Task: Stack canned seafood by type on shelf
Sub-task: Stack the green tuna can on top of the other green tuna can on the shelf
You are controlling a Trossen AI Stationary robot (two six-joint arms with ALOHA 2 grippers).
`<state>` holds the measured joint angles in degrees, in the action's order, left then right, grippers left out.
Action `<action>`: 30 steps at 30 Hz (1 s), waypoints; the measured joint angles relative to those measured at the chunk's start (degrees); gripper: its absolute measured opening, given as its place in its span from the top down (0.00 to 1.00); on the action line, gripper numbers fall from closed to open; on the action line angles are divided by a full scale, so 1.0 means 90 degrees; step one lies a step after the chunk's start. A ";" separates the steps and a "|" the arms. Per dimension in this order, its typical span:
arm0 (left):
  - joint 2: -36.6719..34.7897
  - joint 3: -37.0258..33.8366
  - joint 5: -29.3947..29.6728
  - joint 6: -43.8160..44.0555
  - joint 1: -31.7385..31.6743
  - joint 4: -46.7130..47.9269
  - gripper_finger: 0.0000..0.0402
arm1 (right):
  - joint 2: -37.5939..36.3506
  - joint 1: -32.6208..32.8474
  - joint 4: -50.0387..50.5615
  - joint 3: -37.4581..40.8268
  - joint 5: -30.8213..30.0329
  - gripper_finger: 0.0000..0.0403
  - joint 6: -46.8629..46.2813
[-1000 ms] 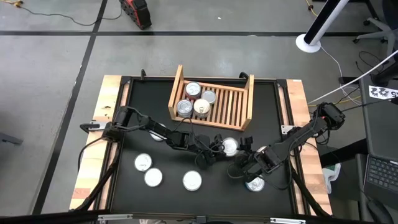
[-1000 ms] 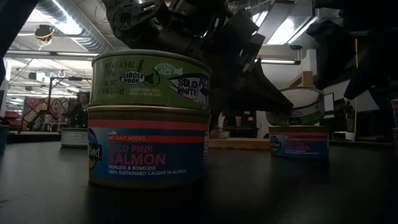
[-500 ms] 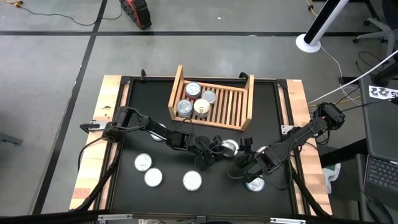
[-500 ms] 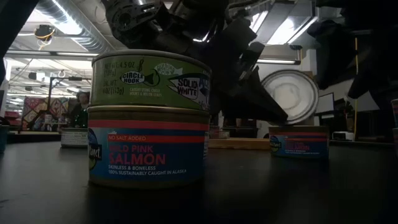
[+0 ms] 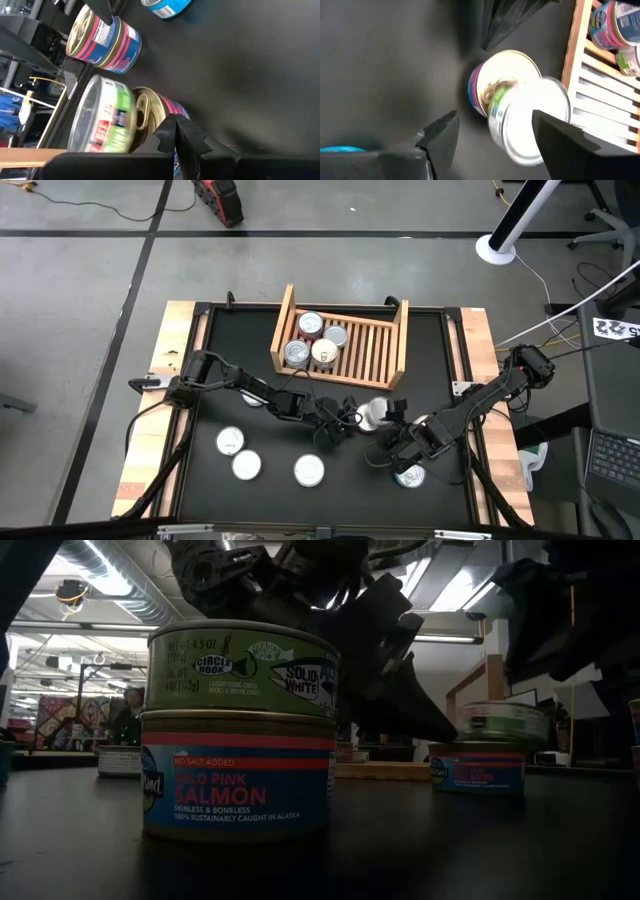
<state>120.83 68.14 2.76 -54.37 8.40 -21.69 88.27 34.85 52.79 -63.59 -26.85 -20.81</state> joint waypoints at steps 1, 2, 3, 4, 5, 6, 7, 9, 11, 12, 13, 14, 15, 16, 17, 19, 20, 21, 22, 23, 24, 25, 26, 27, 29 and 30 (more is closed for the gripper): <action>0.0001 0.0001 0.0007 0.0000 0.0000 -0.0002 0.99 | 0.0002 0.0000 0.0052 0.0000 0.0002 0.38 -0.0021; 0.0001 0.0000 0.0008 0.0000 0.0000 -0.0010 0.99 | 0.0000 0.0000 0.0101 0.0000 0.0000 0.38 -0.0024; 0.0001 0.0000 0.0008 0.0000 0.0002 -0.0029 0.99 | 0.0000 0.0000 0.0147 0.0000 0.0000 0.38 -0.0027; 0.0001 0.0000 0.0006 0.0000 0.0005 -0.0049 0.99 | 0.0000 0.0000 0.0188 0.0000 0.0001 0.38 -0.0028; 0.0001 0.0000 0.0006 0.0005 0.0014 -0.0112 0.99 | 0.0000 0.0000 0.0217 0.0000 0.0002 0.38 -0.0031; 0.0001 0.0000 0.0006 0.0058 0.0022 -0.0205 0.99 | 0.0000 0.0000 0.0229 0.0000 0.0001 0.38 -0.0032; 0.0001 0.0002 0.0007 0.0142 0.0024 -0.0324 1.00 | 0.0000 0.0000 0.0252 0.0000 0.0002 0.38 -0.0035; 0.0001 0.0007 0.0007 0.0451 0.0011 -0.0517 1.00 | 0.0000 0.0000 0.0329 0.0000 0.0002 0.38 -0.0039; 0.0001 0.0007 0.0017 0.0787 -0.0024 -0.0548 0.99 | 0.0000 0.0000 0.0389 0.0000 0.0002 0.38 -0.0050; 0.0001 0.0007 0.0038 0.0941 -0.0049 -0.0541 0.98 | 0.0000 0.0000 0.0417 0.0000 0.0002 0.38 -0.0123; 0.0001 0.0007 0.0055 0.1103 -0.0070 -0.0539 0.97 | 0.0001 0.0000 0.0461 0.0000 0.0002 0.38 -0.0232; 0.0000 0.0007 0.0071 0.1260 -0.0077 -0.0539 0.96 | 0.0000 0.0000 0.0515 0.0000 0.0005 0.38 -0.0380; 0.0001 0.0007 0.0077 0.1414 -0.0086 -0.0535 0.94 | 0.0002 0.0000 0.0572 0.0000 0.0004 0.38 -0.0553; 0.0000 0.0007 0.0085 0.1550 -0.0103 -0.0526 0.93 | 0.0000 0.0000 0.0633 0.0000 0.0007 0.38 -0.0714; 0.0001 0.0007 0.0087 0.1681 -0.0107 -0.0520 0.91 | 0.0000 0.0000 0.0705 0.0000 0.0009 0.38 -0.0868; 0.0001 0.0007 0.0088 0.1907 -0.0107 -0.0523 0.87 | 0.0000 0.0000 0.0867 0.0000 0.0053 0.38 -0.1150; 0.0001 0.0007 0.0088 0.1996 -0.0110 -0.0532 0.85 | 0.0000 0.0000 0.0935 0.0000 0.0054 0.38 -0.1236; 0.0001 0.0007 0.0089 0.2056 -0.0114 -0.0539 0.82 | 0.0001 0.0000 0.0985 0.0000 0.0056 0.38 -0.1323; 0.0000 0.0007 0.0093 0.2108 -0.0117 -0.0536 0.80 | 0.0000 0.0000 0.1010 0.0000 0.0056 0.38 -0.1359; -0.0002 0.0007 0.0098 0.2168 -0.0119 -0.0529 0.77 | 0.0000 0.0000 0.1016 0.0000 0.0056 0.38 -0.1366; 0.0001 0.0007 0.0098 0.2219 -0.0119 -0.0525 0.75 | 0.0000 0.0000 0.1010 0.0000 0.0054 0.38 -0.1371; 0.0001 0.0007 0.0098 0.2263 -0.0119 -0.0521 0.73 | 0.0000 0.0000 0.1004 0.0000 0.0056 0.38 -0.1373; 0.0001 0.0007 0.0096 0.2273 -0.0117 -0.0512 0.71 | 0.0000 0.0000 0.0990 0.0000 0.0055 0.38 -0.1374; 0.0000 0.0007 0.0096 0.2262 -0.0117 -0.0490 0.70 | 0.0000 0.0000 0.0967 0.0000 0.0050 0.38 -0.1375; 0.0001 0.0007 0.0096 0.2102 -0.0119 -0.0469 0.68 | 0.0001 0.0000 0.0922 0.0000 0.0014 0.38 -0.1373; 0.0001 0.0007 0.0098 0.2002 -0.0121 -0.0470 0.67 | 0.0000 0.0000 0.0910 0.0000 -0.0046 0.38 -0.1367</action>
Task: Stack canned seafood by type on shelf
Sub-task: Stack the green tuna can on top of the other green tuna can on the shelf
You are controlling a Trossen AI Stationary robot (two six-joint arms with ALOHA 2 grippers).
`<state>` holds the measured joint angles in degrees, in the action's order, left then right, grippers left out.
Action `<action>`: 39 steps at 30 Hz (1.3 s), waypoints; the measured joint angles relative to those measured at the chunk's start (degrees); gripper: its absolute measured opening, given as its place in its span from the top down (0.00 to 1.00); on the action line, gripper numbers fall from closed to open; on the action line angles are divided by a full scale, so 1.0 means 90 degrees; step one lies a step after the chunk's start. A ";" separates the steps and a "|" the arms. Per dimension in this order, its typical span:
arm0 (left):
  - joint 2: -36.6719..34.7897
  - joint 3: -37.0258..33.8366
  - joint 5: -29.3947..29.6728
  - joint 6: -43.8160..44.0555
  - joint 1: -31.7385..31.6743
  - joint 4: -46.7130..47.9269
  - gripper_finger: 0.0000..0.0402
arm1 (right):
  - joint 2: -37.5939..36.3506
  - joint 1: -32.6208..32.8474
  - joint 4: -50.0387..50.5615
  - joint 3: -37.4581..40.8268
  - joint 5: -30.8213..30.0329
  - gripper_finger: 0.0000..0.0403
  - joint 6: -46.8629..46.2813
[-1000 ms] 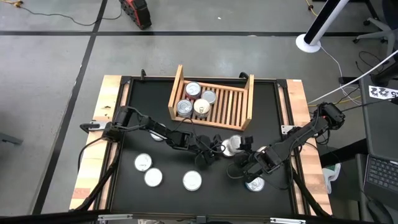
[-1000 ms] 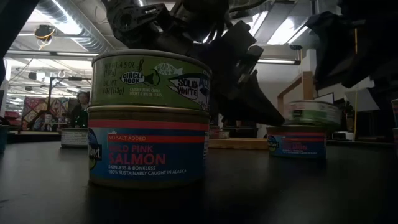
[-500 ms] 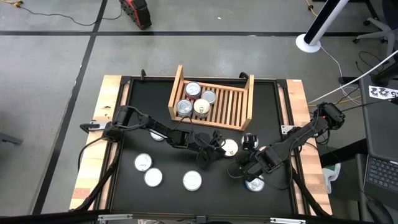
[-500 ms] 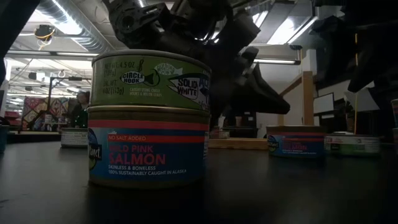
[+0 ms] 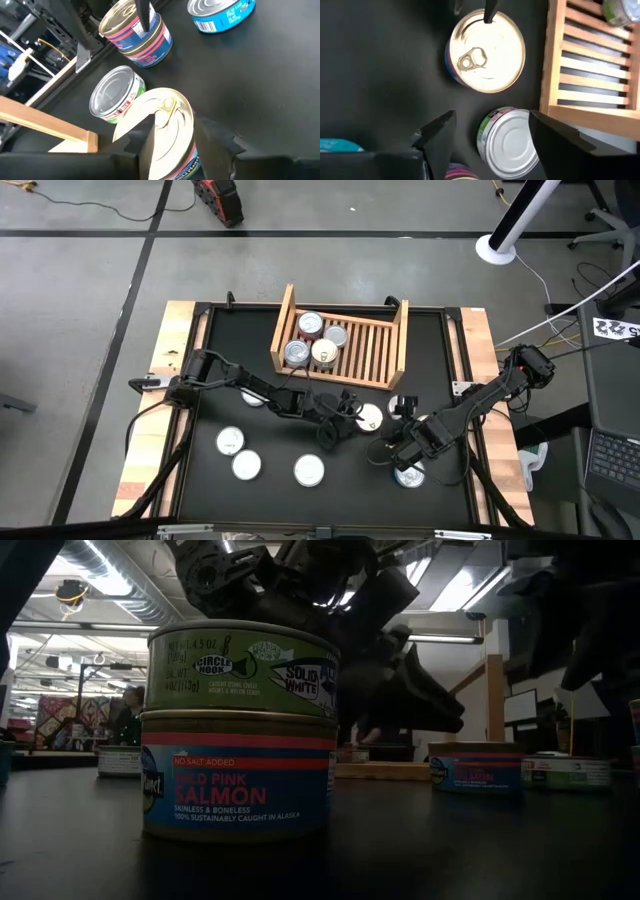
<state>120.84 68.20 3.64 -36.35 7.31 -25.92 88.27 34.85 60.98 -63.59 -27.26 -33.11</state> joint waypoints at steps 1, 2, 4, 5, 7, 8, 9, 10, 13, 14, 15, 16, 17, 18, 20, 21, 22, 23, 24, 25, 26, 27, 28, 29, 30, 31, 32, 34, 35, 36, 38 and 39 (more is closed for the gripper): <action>0.0000 0.0000 -0.0003 -0.0108 -0.0012 -0.0001 0.67 | 0.0000 0.0000 -0.0015 0.0000 -0.0045 0.38 0.0016; 0.0000 0.0000 -0.0012 -0.0197 -0.0022 -0.0001 0.67 | 0.0000 0.0000 -0.0045 0.0000 -0.0085 0.38 0.0032; -0.0002 0.0000 -0.0097 -0.0290 -0.0059 0.0004 0.67 | 0.0002 0.0000 -0.0119 0.0000 -0.0152 0.38 0.0041; -0.0001 0.0000 -0.0168 -0.0292 -0.0076 0.0004 0.67 | 0.0000 0.0000 -0.0156 0.0000 -0.0184 0.38 0.0045; -0.0002 0.0000 -0.0323 -0.0291 -0.0092 0.0010 0.67 | 0.0000 -0.0002 -0.0164 0.0000 -0.0190 0.38 0.0060; -0.0002 0.0000 -0.0353 -0.0298 -0.0092 0.0017 0.67 | 0.0000 -0.0002 -0.0161 0.0000 -0.0188 0.38 0.0060; 0.0000 0.0000 -0.0357 -0.0312 -0.0092 0.0019 0.67 | 0.0000 -0.0002 -0.0150 0.0001 -0.0188 0.38 0.0060; -0.0002 0.0000 -0.0364 -0.0324 -0.0089 0.0010 0.67 | 0.0000 -0.0002 -0.0114 0.0002 -0.0187 0.38 0.0062; -0.0002 0.0000 -0.0376 -0.0283 -0.0064 -0.0103 0.67 | 0.0000 -0.0002 0.0081 0.0001 0.0010 0.38 0.0061; -0.0002 0.0000 -0.0376 -0.0190 -0.0057 -0.0190 0.67 | 0.0000 -0.0012 0.0156 0.0002 0.0157 0.38 0.0059; -0.0002 0.0000 -0.0376 -0.0063 -0.0052 -0.0317 0.68 | 0.0000 -0.0062 0.0225 0.0002 0.0294 0.38 0.0037; -0.0001 0.0004 -0.0379 0.0087 -0.0051 -0.0419 0.68 | 0.0000 -0.0108 0.0277 0.0002 0.0447 0.38 -0.0034; -0.0002 0.0012 -0.0381 0.0211 -0.0050 -0.0490 0.69 | 0.0000 -0.0164 0.0312 0.0002 0.0611 0.38 -0.0154; -0.0002 0.0019 -0.0380 0.0321 -0.0053 -0.0554 0.69 | 0.0000 -0.0240 0.0340 0.0002 0.0744 0.38 -0.0266; -0.0002 0.0115 -0.0377 0.0466 -0.0066 -0.0554 0.70 | 0.0000 -0.0387 0.0354 0.0013 0.0815 0.38 -0.0322; -0.0002 0.0186 -0.0377 0.0515 -0.0066 -0.0550 0.71 | -0.0002 -0.0450 0.0280 0.0051 0.0813 0.38 -0.0320; -0.0002 0.0245 -0.0377 0.0526 -0.0066 -0.0557 0.71 | -0.0005 -0.0528 0.0188 0.0110 0.0816 0.38 -0.0297; -0.0002 0.0300 -0.0378 0.0526 -0.0066 -0.0557 0.72 | -0.0002 -0.0606 0.0142 0.0177 0.0821 0.38 -0.0286; -0.0002 0.0334 -0.0377 0.0524 -0.0064 -0.0552 0.72 | -0.0002 -0.0673 0.0147 0.0247 0.0829 0.38 -0.0279; -0.0002 0.0366 -0.0376 0.0528 -0.0063 -0.0528 0.73 | -0.0002 -0.0750 0.0174 0.0320 0.0868 0.38 -0.0276; -0.0002 0.0400 -0.0376 0.0532 -0.0063 -0.0520 0.73 | -0.0004 -0.0836 0.0183 0.0399 0.0955 0.38 -0.0272; -0.0002 0.0431 -0.0375 0.0531 -0.0063 -0.0520 0.74 | -0.0002 -0.0917 0.0176 0.0482 0.1082 0.38 -0.0277; -0.0002 0.0456 -0.0367 0.0533 -0.0065 -0.0528 0.74 | -0.0002 -0.0991 0.0163 0.0558 0.1248 0.38 -0.0290; -0.0002 0.0466 -0.0347 0.0536 -0.0068 -0.0532 0.75 | -0.0002 -0.1055 0.0115 0.0632 0.1405 0.38 -0.0293; -0.0002 0.0466 -0.0347 0.0534 -0.0071 -0.0531 0.75 | -0.0002 -0.1102 -0.0010 0.0714 0.1551 0.38 -0.0293; -0.0002 0.0466 -0.0345 0.0536 -0.0075 -0.0521 0.76 | -0.0002 -0.1138 -0.0164 0.0801 0.1660 0.38 -0.0295; -0.0002 0.0466 -0.0345 0.0536 -0.0078 -0.0509 0.76 | -0.0002 -0.1151 -0.0301 0.0887 0.1703 0.38 -0.0281; -0.0002 0.0466 -0.0343 0.0538 -0.0080 -0.0514 0.77 | -0.0002 -0.1146 -0.0484 0.1036 0.1683 0.40 -0.0261; -0.0002 0.0466 -0.0341 0.0539 -0.0080 -0.0512 0.77 | -0.0002 -0.1142 -0.0546 0.1089 0.1617 0.41 -0.0249; -0.0002 0.0466 -0.0336 0.0539 -0.0080 -0.0509 0.77 | -0.0002 -0.1137 -0.0604 0.1153 0.1574 0.43 -0.0248; -0.0002 0.0466 -0.0333 0.0543 -0.0080 -0.0507 0.78 | -0.0002 -0.1137 -0.0645 0.1261 0.1528 0.46 -0.0247; -0.0002 0.0466 -0.0333 0.0541 -0.0080 -0.0509 0.78 | -0.0002 -0.1137 -0.0688 0.1317 0.1491 0.48 -0.0249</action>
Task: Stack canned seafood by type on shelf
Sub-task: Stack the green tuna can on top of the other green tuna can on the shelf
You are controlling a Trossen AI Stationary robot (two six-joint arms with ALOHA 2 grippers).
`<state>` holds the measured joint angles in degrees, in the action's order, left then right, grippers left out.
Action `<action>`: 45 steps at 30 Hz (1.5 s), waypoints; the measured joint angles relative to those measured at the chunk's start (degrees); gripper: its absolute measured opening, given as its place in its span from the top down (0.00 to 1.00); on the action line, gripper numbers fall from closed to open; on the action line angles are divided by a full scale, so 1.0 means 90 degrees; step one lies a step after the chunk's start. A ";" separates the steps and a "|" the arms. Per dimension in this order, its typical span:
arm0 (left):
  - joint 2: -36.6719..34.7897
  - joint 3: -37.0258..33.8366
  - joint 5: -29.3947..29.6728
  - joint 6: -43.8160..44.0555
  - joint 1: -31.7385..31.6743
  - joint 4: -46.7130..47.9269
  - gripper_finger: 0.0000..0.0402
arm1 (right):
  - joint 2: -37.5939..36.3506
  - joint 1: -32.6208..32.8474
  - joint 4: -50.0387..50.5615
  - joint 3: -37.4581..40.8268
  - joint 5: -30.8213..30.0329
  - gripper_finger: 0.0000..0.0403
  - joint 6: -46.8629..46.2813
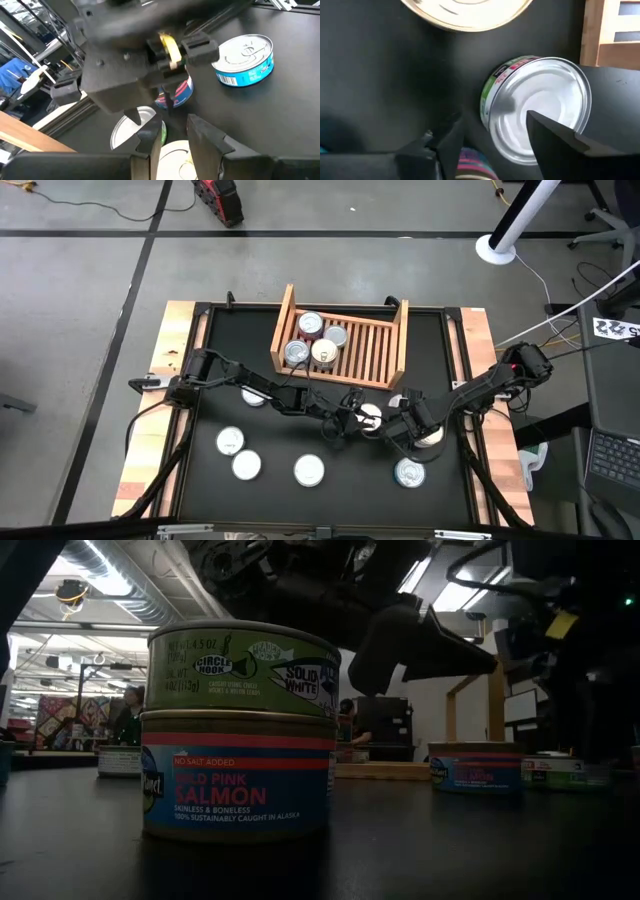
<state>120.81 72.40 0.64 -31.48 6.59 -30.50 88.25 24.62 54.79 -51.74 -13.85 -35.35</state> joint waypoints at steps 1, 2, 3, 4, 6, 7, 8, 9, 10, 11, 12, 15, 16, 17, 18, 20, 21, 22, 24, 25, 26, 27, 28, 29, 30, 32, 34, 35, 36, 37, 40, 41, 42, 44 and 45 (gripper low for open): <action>0.0000 0.0000 0.0000 0.0000 0.0000 0.0000 0.79 | 0.0000 0.0000 -0.0039 0.0062 -0.0053 0.50 -0.0001; 0.0000 0.0000 0.0002 0.0002 0.0000 0.0000 0.79 | 0.0000 0.0000 -0.0073 0.0123 -0.0114 0.51 -0.0022; 0.0000 0.0000 0.0002 0.0000 0.0000 0.0000 0.79 | 0.0000 0.0000 -0.0123 0.0188 -0.0176 0.53 -0.0030; 0.0000 0.0000 0.0002 0.0001 0.0000 0.0000 0.80 | 0.0000 -0.0002 -0.0174 0.0261 -0.0201 0.54 -0.0036; 0.0000 0.0000 0.0002 0.0002 0.0000 0.0000 0.80 | 0.0000 0.0000 -0.0254 0.0397 -0.0241 0.56 -0.0035; 0.0000 -0.0001 0.0002 0.0002 0.0000 0.0000 0.80 | -0.0009 0.0000 -0.0318 0.0459 -0.0245 0.57 -0.0039; 0.0000 -0.0002 0.0002 0.0002 0.0000 0.0000 0.80 | -0.0020 0.0000 -0.0369 0.0510 -0.0249 0.57 -0.0036; 0.0000 -0.0001 0.0002 0.0002 0.0000 0.0000 0.80 | -0.0027 0.0011 -0.0406 0.0543 -0.0253 0.58 -0.0036; 0.0000 0.0000 0.0002 0.0002 0.0000 0.0000 0.80 | -0.0029 0.0017 -0.0424 0.0561 -0.0270 0.58 -0.0036; 0.0000 -0.0002 0.0002 0.0002 0.0000 0.0000 0.80 | -0.0027 0.0017 -0.0426 0.0563 -0.0266 0.59 -0.0036; 0.0000 -0.0002 0.0002 0.0002 0.0000 0.0000 0.80 | -0.0027 0.0017 -0.0431 0.0565 -0.0246 0.60 -0.0036; 0.0000 -0.0002 0.0005 0.0002 0.0000 0.0000 0.81 | -0.0025 0.0017 -0.0464 0.0570 -0.0220 0.64 -0.0032; 0.0000 -0.0002 0.0005 0.0002 0.0000 0.0000 0.81 | -0.0022 0.0015 -0.0466 0.0570 -0.0197 0.66 -0.0022; 0.0000 -0.0002 0.0005 0.0002 0.0000 0.0000 0.81 | -0.0022 0.0015 -0.0470 0.0572 -0.0183 0.68 -0.0021; 0.0000 -0.0002 0.0004 0.0002 0.0000 0.0000 0.81 | -0.0022 0.0016 -0.0478 0.0572 -0.0174 0.70 -0.0019; 0.0000 -0.0002 0.0004 0.0002 0.0000 0.0000 0.81 | -0.0019 0.0017 -0.0489 0.0572 -0.0152 0.74 -0.0015; 0.0000 -0.0002 0.0003 0.0002 0.0000 0.0000 0.81 | -0.0019 0.0017 -0.0496 0.0572 -0.0138 0.76 -0.0015; 0.0000 -0.0002 0.0004 0.0002 0.0000 0.0000 0.81 | -0.0019 0.0017 -0.0507 0.0561 -0.0118 0.78 -0.0017; 0.0000 -0.0002 0.0004 0.0002 0.0000 0.0000 0.81 | -0.0015 0.0017 -0.0514 0.0516 -0.0102 0.82 -0.0011; 0.0000 -0.0002 0.0005 0.0002 0.0000 0.0000 0.81 | -0.0012 0.0016 -0.0521 0.0480 -0.0095 0.83 0.0019; 0.0000 -0.0002 0.0003 0.0002 0.0000 0.0000 0.81 | -0.0010 0.0012 -0.0528 0.0436 -0.0076 0.85 0.0099; 0.0000 -0.0002 0.0005 0.0002 0.0000 0.0000 0.81 | -0.0005 0.0012 -0.0544 0.0398 -0.0072 0.87 0.0151; 0.0000 -0.0002 0.0005 0.0002 0.0000 0.0000 0.81 | -0.0005 0.0012 -0.0564 0.0379 -0.0070 0.89 0.0184; 0.0000 -0.0002 0.0005 0.0002 0.0000 0.0000 0.82 | -0.0005 0.0012 -0.0569 0.0368 -0.0066 0.90 0.0234; 0.0000 -0.0005 0.0005 0.0002 0.0000 0.0000 0.82 | -0.0005 0.0012 -0.0571 0.0368 -0.0066 0.92 0.0252; 0.0000 -0.0005 0.0005 0.0002 0.0000 0.0000 0.82 | -0.0005 0.0012 -0.0575 0.0366 -0.0062 0.95 0.0270; 0.0000 -0.0005 0.0005 0.0002 0.0000 0.0000 0.82 | -0.0005 0.0012 -0.0613 0.0367 -0.0014 0.98 0.0270; 0.0000 -0.0007 0.0005 0.0002 0.0000 0.0000 0.82 | -0.0005 0.0012 -0.0613 0.0366 -0.0007 0.99 0.0270; 0.0000 -0.0007 0.0005 0.0002 0.0000 0.0000 0.82 | -0.0005 0.0012 -0.0615 0.0366 0.0007 1.00 0.0270; 0.0000 -0.0007 0.0005 0.0002 0.0000 0.0000 0.82 | -0.0005 0.0012 -0.0615 0.0366 0.0027 1.00 0.0270; 0.0000 -0.0007 0.0005 0.0002 0.0000 0.0000 0.82 | -0.0005 0.0012 -0.0613 0.0366 0.0044 1.00 0.0270; 0.0000 -0.0007 0.0005 0.0002 0.0000 0.0000 0.82 | -0.0005 0.0012 -0.0613 0.0366 0.0044 1.00 0.0270; 0.0000 -0.0007 0.0005 0.0002 0.0000 0.0000 0.82 | -0.0005 0.0012 -0.0613 0.0366 0.0044 1.00 0.0270; 0.0000 -0.0007 0.0005 0.0002 0.0000 0.0000 0.82 | -0.0004 0.0012 -0.0613 0.0365 0.0044 1.00 0.0270; 0.0000 -0.0007 0.0005 0.0002 0.0000 0.0000 0.82 | -0.0002 0.0012 -0.0606 0.0358 0.0044 1.00 0.0270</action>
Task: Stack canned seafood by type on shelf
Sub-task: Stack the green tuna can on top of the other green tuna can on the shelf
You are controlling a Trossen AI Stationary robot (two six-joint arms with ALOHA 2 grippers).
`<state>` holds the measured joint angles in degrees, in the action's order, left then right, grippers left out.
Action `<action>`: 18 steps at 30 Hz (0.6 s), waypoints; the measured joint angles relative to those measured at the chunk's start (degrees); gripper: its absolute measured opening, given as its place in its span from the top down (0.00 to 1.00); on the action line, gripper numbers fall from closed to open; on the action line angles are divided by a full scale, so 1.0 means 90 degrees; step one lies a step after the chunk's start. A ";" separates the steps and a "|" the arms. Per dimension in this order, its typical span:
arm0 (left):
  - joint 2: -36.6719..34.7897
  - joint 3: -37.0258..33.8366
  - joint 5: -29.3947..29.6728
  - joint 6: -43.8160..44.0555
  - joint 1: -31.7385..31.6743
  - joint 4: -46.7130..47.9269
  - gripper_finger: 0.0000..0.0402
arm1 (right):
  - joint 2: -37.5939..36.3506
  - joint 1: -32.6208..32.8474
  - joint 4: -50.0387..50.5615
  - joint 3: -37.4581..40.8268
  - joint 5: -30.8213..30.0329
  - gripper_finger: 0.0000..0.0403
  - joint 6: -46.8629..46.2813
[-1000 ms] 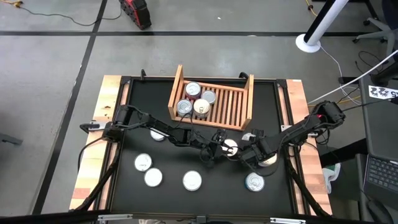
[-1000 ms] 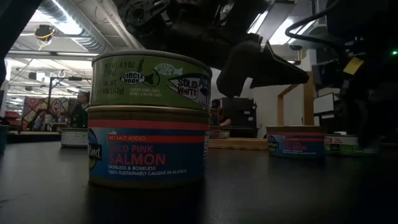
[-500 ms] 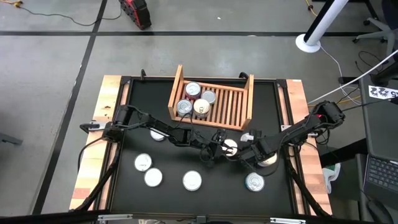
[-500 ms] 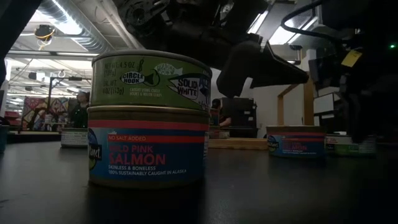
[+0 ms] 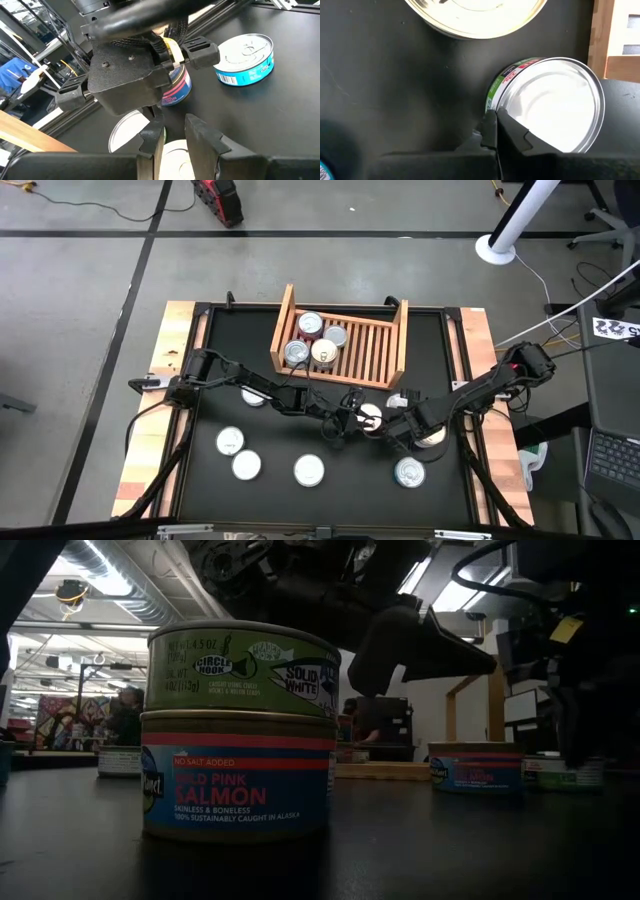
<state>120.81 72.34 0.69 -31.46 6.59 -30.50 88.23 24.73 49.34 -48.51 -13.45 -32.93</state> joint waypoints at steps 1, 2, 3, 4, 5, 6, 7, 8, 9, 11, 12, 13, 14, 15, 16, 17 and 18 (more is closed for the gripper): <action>0.0000 0.0000 0.0000 0.0000 0.0000 0.0000 0.82 | 0.0000 0.0000 0.0023 -0.0025 0.0004 1.00 0.0000; 0.0000 0.0000 0.0000 0.0000 0.0000 0.0000 0.82 | 0.0005 0.0000 0.0052 -0.0071 0.0012 1.00 0.0005; 0.0000 0.0000 0.0000 0.0000 0.0005 0.0000 0.82 | 0.0012 0.0000 0.0066 -0.0120 0.0021 1.00 0.0022; 0.0000 0.0000 0.0000 0.0000 0.0007 0.0000 0.82 | 0.0019 0.0000 0.0066 -0.0168 0.0058 1.00 0.0041; 0.0000 0.0000 0.0000 0.0000 0.0012 0.0000 0.82 | 0.0026 -0.0002 0.0045 -0.0222 0.0106 1.00 0.0048; 0.0000 0.0000 0.0000 0.0000 0.0014 0.0000 0.81 | 0.0031 -0.0002 0.0012 -0.0268 0.0122 1.00 0.0046; 0.0000 0.0000 0.0001 0.0000 0.0017 0.0000 0.81 | 0.0032 0.0000 0.0006 -0.0306 0.0138 1.00 0.0047; 0.0000 0.0000 0.0016 0.0000 0.0025 0.0000 0.81 | 0.0032 0.0000 0.0005 -0.0332 0.0172 1.00 0.0049; 0.0000 0.0000 0.0062 0.0000 0.0038 0.0000 0.81 | 0.0032 0.0000 -0.0005 -0.0340 0.0180 1.00 0.0049; 0.0000 0.0000 0.0191 0.0000 0.0068 0.0000 0.81 | 0.0032 0.0000 -0.0014 -0.0340 0.0232 1.00 0.0048; 0.0000 0.0000 0.0279 0.0001 0.0087 0.0001 0.81 | 0.0029 0.0000 -0.0019 -0.0340 0.0263 1.00 0.0046; 0.0000 0.0000 0.0368 0.0002 0.0107 0.0009 0.81 | 0.0029 0.0000 -0.0021 -0.0342 0.0287 1.00 0.0042; 0.0000 0.0000 0.0435 0.0002 0.0122 0.0031 0.81 | 0.0029 0.0000 -0.0030 -0.0345 0.0314 1.00 0.0037; 0.0000 0.0000 0.0474 0.0002 0.0142 0.0053 0.81 | 0.0029 0.0000 -0.0040 -0.0345 0.0346 1.00 0.0033; 0.0000 0.0000 0.0486 0.0002 0.0146 0.0098 0.81 | 0.0028 0.0000 -0.0071 -0.0345 0.0374 1.00 0.0032; 0.0000 -0.0002 0.0486 0.0004 0.0150 0.0158 0.81 | 0.0025 0.0000 -0.0128 -0.0346 0.0421 1.00 0.0028; 0.0000 -0.0002 0.0486 0.0048 0.0157 0.0197 0.81 | 0.0024 0.0000 -0.0216 -0.0348 0.0471 1.00 0.0026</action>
<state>120.81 72.31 5.06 -31.03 8.00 -28.73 88.44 24.73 47.40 -51.65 -9.21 -32.70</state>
